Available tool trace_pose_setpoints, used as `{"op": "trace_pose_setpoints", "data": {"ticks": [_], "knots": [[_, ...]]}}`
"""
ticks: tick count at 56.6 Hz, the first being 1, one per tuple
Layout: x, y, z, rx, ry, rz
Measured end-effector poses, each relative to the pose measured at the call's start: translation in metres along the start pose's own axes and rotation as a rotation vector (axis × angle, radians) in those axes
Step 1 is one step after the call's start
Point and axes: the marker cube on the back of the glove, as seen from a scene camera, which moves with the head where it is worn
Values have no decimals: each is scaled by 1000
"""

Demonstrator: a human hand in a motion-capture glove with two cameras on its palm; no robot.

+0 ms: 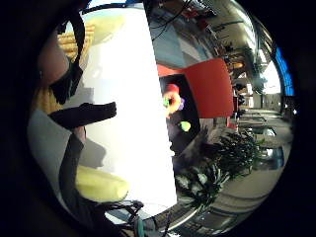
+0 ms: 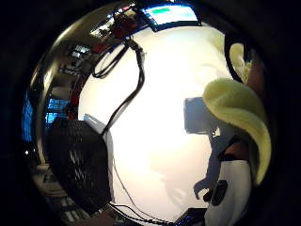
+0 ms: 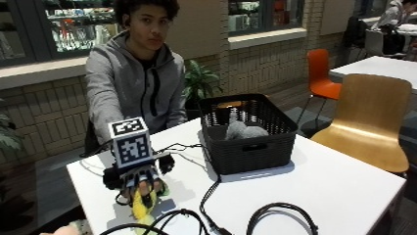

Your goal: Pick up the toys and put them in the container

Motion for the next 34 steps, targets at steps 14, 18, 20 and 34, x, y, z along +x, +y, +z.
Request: {"op": "trace_pose_setpoints", "data": {"ticks": [14,18,20,34], "knots": [[-69,23,-80,40,-102,-277],[-111,41,-105,110,-180,-384],[-129,48,-116,130,-224,-442],[-238,107,-145,134,-212,-712]]}}
